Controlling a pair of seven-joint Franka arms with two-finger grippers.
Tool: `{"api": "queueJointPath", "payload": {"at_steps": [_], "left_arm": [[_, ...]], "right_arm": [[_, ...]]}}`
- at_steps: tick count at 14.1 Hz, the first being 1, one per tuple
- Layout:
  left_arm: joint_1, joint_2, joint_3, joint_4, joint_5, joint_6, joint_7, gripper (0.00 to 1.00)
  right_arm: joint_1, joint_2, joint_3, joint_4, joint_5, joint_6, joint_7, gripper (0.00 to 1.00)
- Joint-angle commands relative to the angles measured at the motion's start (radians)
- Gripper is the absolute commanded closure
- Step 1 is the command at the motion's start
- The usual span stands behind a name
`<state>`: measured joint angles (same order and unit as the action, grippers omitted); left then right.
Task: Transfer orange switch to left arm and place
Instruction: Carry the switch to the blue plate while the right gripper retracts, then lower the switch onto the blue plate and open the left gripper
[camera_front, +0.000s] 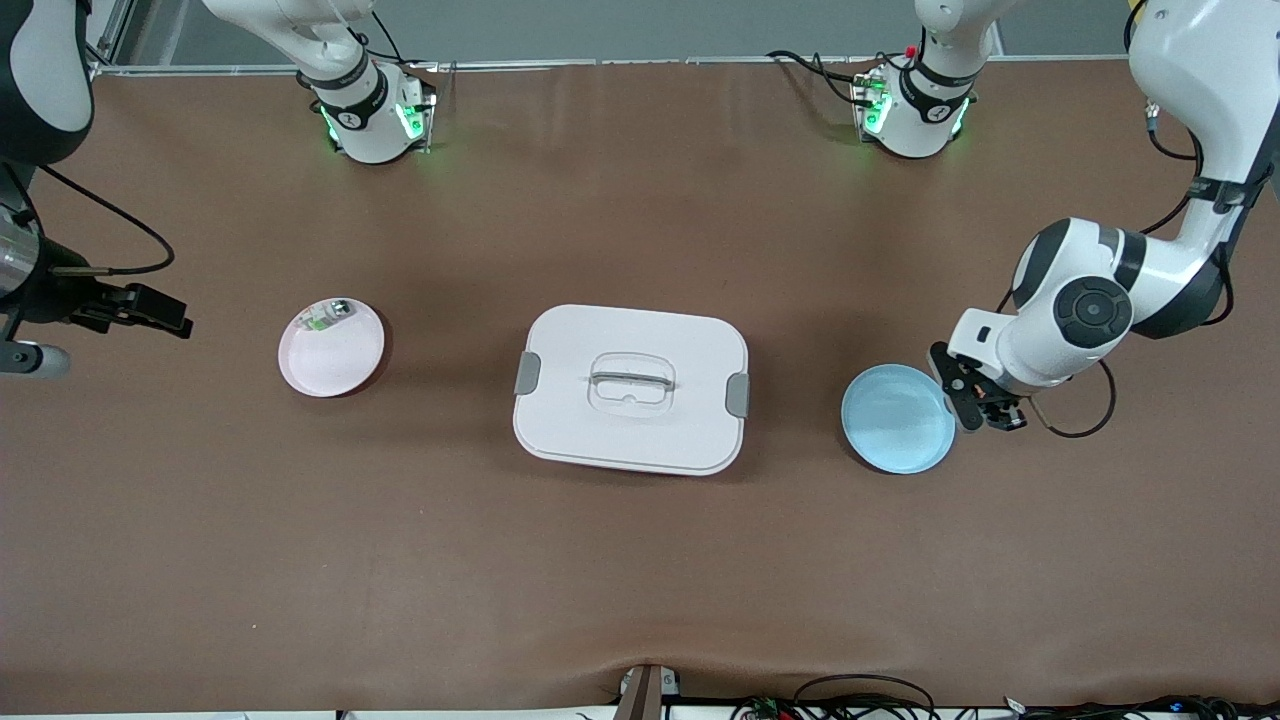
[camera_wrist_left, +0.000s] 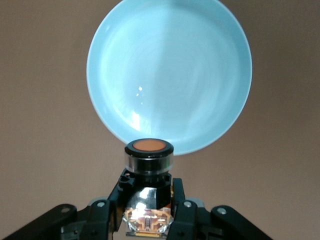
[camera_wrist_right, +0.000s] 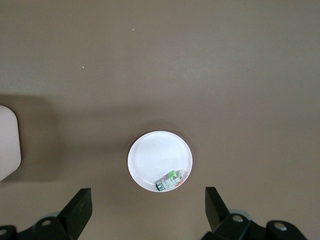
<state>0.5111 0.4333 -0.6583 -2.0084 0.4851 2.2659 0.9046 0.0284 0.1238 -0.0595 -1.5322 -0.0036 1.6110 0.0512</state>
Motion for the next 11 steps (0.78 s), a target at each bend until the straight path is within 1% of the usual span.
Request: {"api": "queueJointPath", "payload": {"at_steps": [1, 4, 5, 8, 11], "left_arm": [[0.004, 0.031, -0.018, -0.024, 0.021, 0.073, 0.052, 1.0], [-0.003, 0.109, -0.027, -0.024, 0.021, 0.173, 0.181, 1.0], [-0.005, 0.125, -0.027, -0.026, 0.021, 0.187, 0.2, 1.0], [-0.032, 0.143, -0.026, -0.024, 0.032, 0.188, 0.2, 1.0], [-0.032, 0.171, -0.024, -0.024, 0.085, 0.193, 0.186, 1.0]], "right_arm": [[-0.001, -0.042, -0.032, -0.002, 0.002, -0.013, -0.008, 0.0], [-0.004, -0.075, -0.036, -0.008, 0.016, -0.037, -0.017, 0.0], [-0.002, -0.081, -0.036, -0.008, 0.016, -0.042, -0.017, 0.0], [-0.004, -0.087, -0.036, -0.006, 0.014, -0.043, -0.019, 0.0], [-0.001, -0.087, -0.033, -0.005, 0.016, -0.043, -0.017, 0.0]]}}
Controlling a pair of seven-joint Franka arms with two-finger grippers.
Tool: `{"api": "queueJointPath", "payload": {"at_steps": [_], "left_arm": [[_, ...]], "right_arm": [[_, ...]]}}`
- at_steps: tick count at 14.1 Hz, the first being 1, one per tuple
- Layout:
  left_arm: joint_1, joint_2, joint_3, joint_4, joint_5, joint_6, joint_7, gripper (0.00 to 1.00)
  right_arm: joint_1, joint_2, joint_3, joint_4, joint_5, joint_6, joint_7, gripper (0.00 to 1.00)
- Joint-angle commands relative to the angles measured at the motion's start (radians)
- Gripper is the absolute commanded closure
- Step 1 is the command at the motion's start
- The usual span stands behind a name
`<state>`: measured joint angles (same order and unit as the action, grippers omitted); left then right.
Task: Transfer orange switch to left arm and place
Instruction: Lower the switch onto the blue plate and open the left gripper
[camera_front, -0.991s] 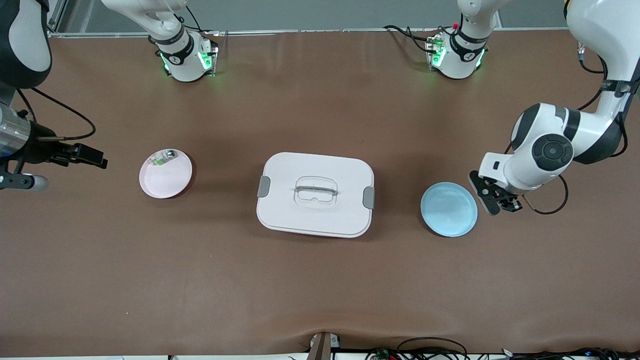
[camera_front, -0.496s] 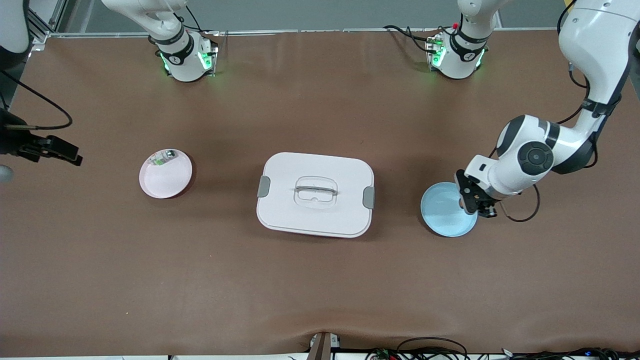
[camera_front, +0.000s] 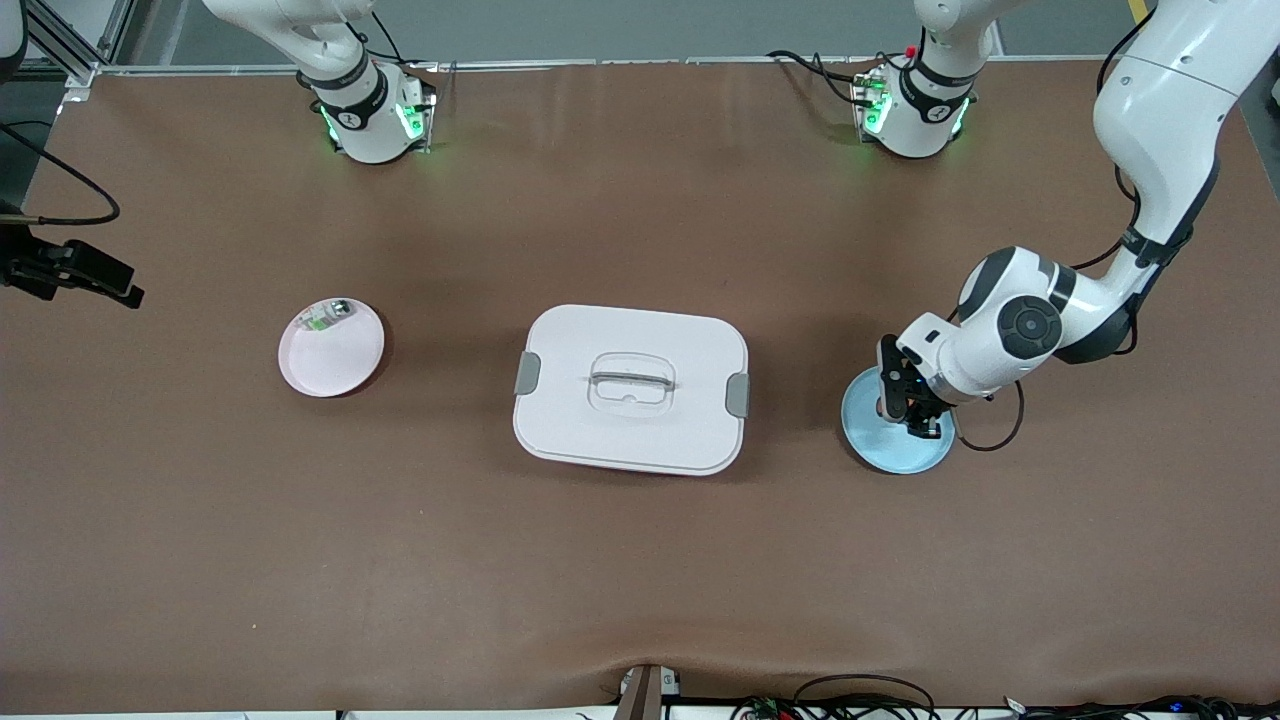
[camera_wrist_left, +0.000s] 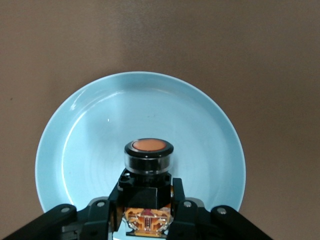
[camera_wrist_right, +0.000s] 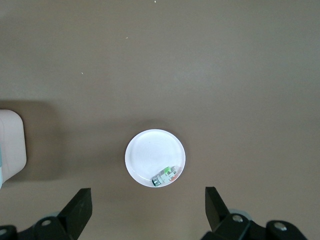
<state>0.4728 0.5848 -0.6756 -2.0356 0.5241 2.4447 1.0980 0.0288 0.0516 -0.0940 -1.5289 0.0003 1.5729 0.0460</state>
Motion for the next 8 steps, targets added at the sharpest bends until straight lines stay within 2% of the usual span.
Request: {"api": "queueJointPath", "payload": {"at_steps": [1, 5, 6, 7, 8], "left_arm": [[0.007, 0.024, -0.007, 0.005, 0.069, 0.014, -0.009, 1.0], [0.006, 0.035, -0.002, 0.005, 0.164, 0.014, -0.113, 1.0], [0.004, 0.035, -0.002, 0.002, 0.197, 0.013, -0.174, 0.95], [0.01, 0.035, -0.002, 0.0, 0.209, 0.013, -0.22, 0.07], [0.013, 0.035, -0.005, 0.003, 0.209, 0.01, -0.245, 0.0]], "right_arm": [[-0.003, -0.015, 0.002, -0.008, 0.012, -0.004, -0.012, 0.0], [-0.001, -0.012, 0.003, -0.002, 0.014, -0.001, -0.014, 0.0], [-0.001, -0.012, 0.003, -0.002, 0.012, 0.001, -0.014, 0.0], [-0.001, -0.012, 0.003, 0.0, 0.014, 0.003, -0.014, 0.0], [0.0, -0.012, 0.003, 0.001, 0.012, 0.003, -0.014, 0.0]]}}
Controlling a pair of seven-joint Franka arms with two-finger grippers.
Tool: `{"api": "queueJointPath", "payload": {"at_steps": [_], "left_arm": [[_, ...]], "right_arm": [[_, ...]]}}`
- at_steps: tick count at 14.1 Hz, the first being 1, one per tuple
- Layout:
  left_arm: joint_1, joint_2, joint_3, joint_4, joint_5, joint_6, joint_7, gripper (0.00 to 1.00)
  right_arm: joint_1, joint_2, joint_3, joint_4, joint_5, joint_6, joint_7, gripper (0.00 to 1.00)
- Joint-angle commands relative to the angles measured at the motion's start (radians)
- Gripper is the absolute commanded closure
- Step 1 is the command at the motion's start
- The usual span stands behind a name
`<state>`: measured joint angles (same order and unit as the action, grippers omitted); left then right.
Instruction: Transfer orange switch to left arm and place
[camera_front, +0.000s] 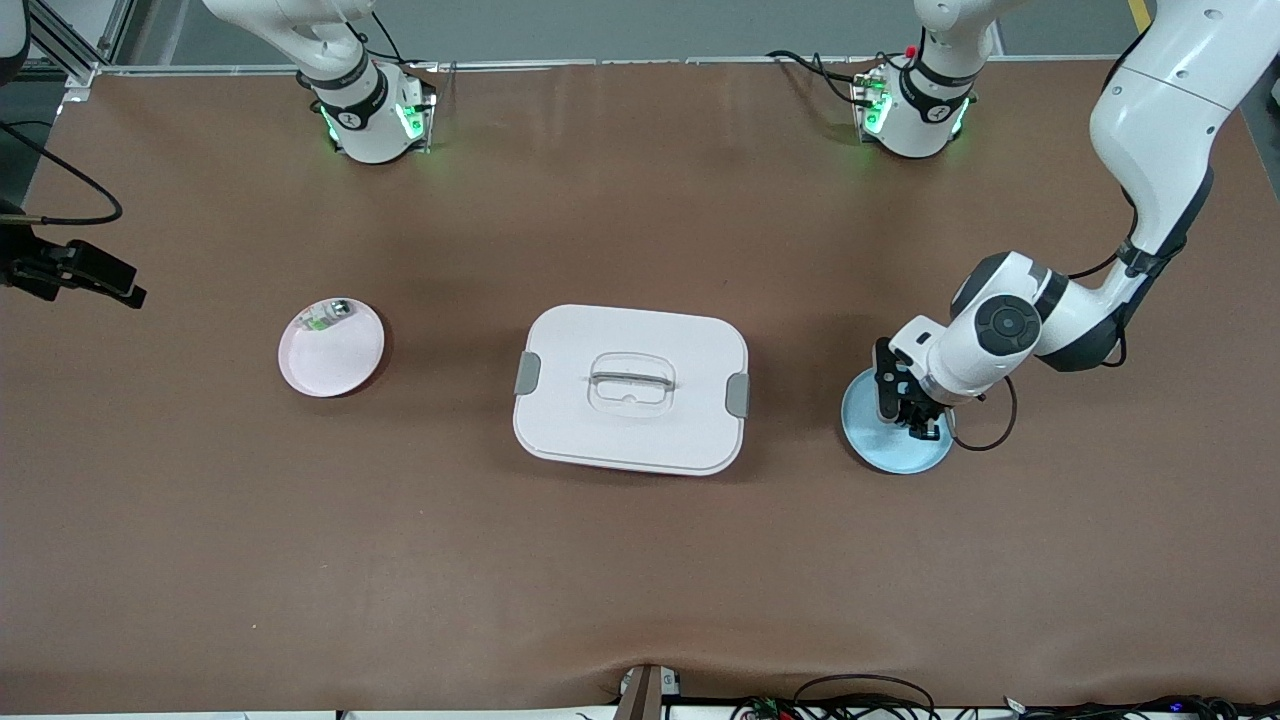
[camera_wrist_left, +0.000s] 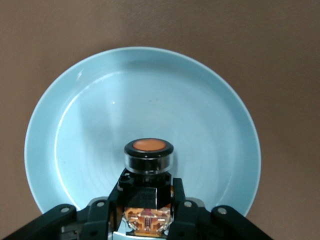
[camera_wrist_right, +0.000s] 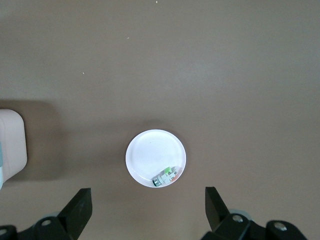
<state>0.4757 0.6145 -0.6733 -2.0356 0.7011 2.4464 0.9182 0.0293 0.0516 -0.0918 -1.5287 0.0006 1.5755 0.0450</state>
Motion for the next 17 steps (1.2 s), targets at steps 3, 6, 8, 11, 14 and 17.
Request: {"api": "queueJointPath", "payload": {"at_steps": [3, 6, 8, 11, 14, 17], "left_arm": [[0.011, -0.009, -0.009, 0.037, 0.031, 0.002, -0.079, 0.0], [0.012, -0.051, -0.015, 0.104, 0.012, -0.085, -0.078, 0.0], [0.015, -0.068, -0.046, 0.188, -0.021, -0.194, -0.078, 0.0], [0.009, -0.088, -0.058, 0.338, -0.026, -0.377, -0.113, 0.0], [0.017, -0.088, -0.058, 0.457, -0.148, -0.475, -0.149, 0.0], [0.023, -0.088, -0.054, 0.561, -0.228, -0.564, -0.238, 0.0]], "right_arm": [[0.0, -0.007, 0.001, 0.024, 0.015, 0.004, -0.01, 0.0], [0.03, -0.004, 0.001, 0.028, 0.007, 0.006, -0.011, 0.0], [0.023, 0.001, -0.002, 0.042, 0.015, 0.009, -0.007, 0.0], [0.02, 0.002, -0.006, 0.047, 0.033, 0.009, -0.008, 0.0], [0.0, 0.002, -0.006, 0.047, 0.029, 0.001, -0.011, 0.0], [-0.009, 0.001, -0.008, 0.054, 0.024, -0.003, -0.014, 0.0]]}}
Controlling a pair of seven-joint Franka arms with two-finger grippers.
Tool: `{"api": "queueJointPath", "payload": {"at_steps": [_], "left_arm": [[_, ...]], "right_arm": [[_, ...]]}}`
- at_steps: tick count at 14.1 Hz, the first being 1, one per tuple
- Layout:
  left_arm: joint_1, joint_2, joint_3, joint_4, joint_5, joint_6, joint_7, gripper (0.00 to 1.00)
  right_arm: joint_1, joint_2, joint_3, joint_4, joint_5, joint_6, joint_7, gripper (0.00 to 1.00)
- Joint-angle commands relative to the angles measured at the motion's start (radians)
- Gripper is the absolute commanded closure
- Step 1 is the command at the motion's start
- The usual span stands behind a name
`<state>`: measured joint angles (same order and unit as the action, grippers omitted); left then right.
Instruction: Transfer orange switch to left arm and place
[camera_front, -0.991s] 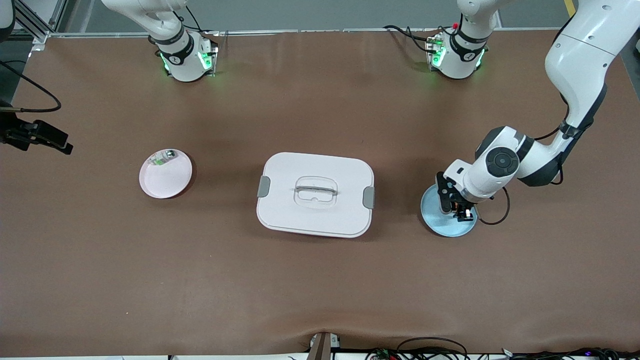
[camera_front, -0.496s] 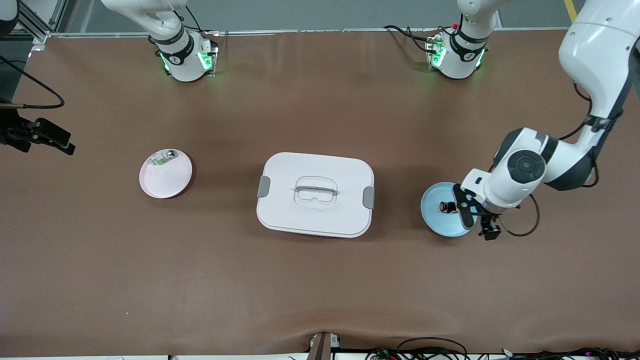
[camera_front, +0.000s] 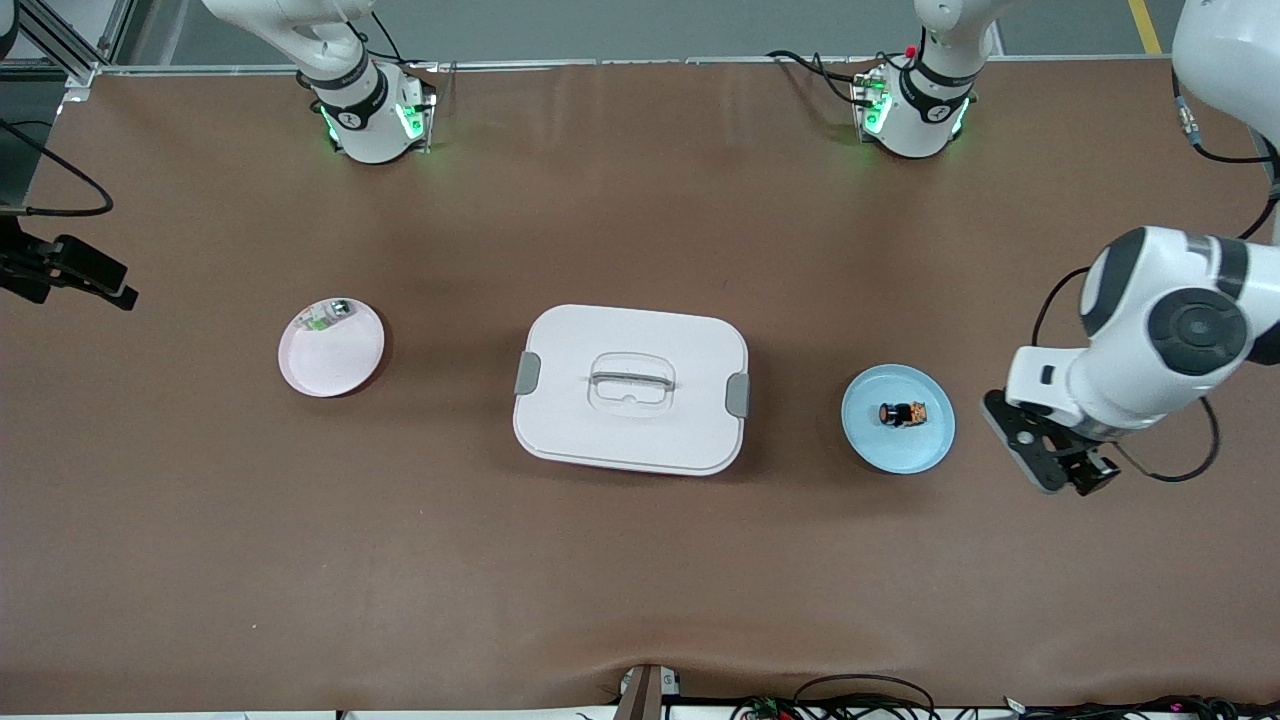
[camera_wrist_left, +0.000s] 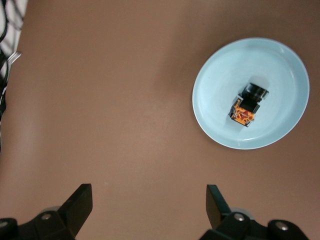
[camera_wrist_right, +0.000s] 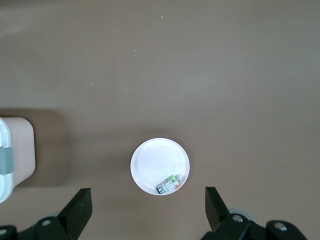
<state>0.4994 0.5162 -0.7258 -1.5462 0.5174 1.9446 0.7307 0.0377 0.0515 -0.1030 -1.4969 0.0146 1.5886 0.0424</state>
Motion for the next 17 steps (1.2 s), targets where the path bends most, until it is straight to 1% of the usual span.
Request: {"api": "queueJointPath", "payload": {"at_steps": [1, 3, 6, 8, 9, 11, 13, 15, 17], "left_arm": [[-0.001, 0.005, -0.001, 0.087, -0.065, -0.081, -0.094, 0.0], [0.036, -0.043, -0.004, 0.09, -0.074, -0.099, -0.184, 0.0], [0.063, -0.086, -0.001, 0.09, -0.209, -0.101, -0.33, 0.0], [0.08, -0.11, -0.001, 0.09, -0.259, -0.117, -0.463, 0.0], [0.085, -0.119, -0.001, 0.09, -0.282, -0.142, -0.538, 0.0], [0.085, -0.126, -0.006, 0.09, -0.289, -0.189, -0.698, 0.0], [0.083, -0.148, -0.021, 0.09, -0.289, -0.206, -0.863, 0.0], [0.083, -0.153, -0.035, 0.09, -0.287, -0.231, -0.916, 0.0], [0.085, -0.163, -0.032, 0.092, -0.271, -0.239, -0.904, 0.0]], "right_arm": [[-0.035, -0.001, 0.005, 0.024, 0.01, -0.016, -0.012, 0.0], [-0.039, -0.002, 0.005, 0.023, 0.01, -0.021, -0.013, 0.0], [-0.036, -0.005, 0.005, 0.015, 0.008, -0.021, -0.013, 0.0], [-0.033, -0.005, 0.006, 0.014, 0.004, -0.022, -0.015, 0.0], [-0.029, -0.009, 0.009, 0.009, -0.016, -0.024, -0.013, 0.0], [-0.027, -0.01, 0.013, 0.007, -0.025, -0.03, -0.013, 0.0], [-0.027, -0.01, 0.013, 0.006, -0.025, -0.029, -0.013, 0.0], [-0.029, -0.007, 0.011, 0.01, -0.021, -0.029, -0.013, 0.0], [-0.025, -0.007, 0.013, 0.009, -0.021, -0.032, -0.013, 0.0]]}}
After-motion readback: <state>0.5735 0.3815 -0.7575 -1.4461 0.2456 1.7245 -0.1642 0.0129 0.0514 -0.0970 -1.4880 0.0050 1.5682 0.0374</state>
